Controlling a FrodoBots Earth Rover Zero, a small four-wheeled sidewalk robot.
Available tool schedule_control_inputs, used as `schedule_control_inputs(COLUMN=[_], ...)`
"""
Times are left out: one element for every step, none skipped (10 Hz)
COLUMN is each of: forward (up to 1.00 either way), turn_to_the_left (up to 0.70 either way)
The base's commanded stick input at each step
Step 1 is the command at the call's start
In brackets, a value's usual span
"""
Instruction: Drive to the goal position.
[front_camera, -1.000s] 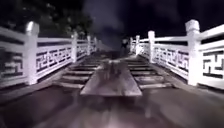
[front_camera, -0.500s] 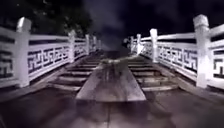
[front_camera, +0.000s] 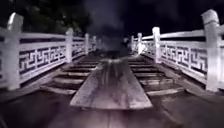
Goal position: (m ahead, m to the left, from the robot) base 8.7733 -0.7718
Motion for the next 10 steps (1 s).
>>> schedule_control_inputs(forward=[0.45,0.45,0.45,0.45,0.45,0.45,0.45,0.45,0.45,0.45], turn_to_the_left=[0.00,0.00,0.00,0.00,0.00,0.00,0.00,0.00,0.00,0.00])
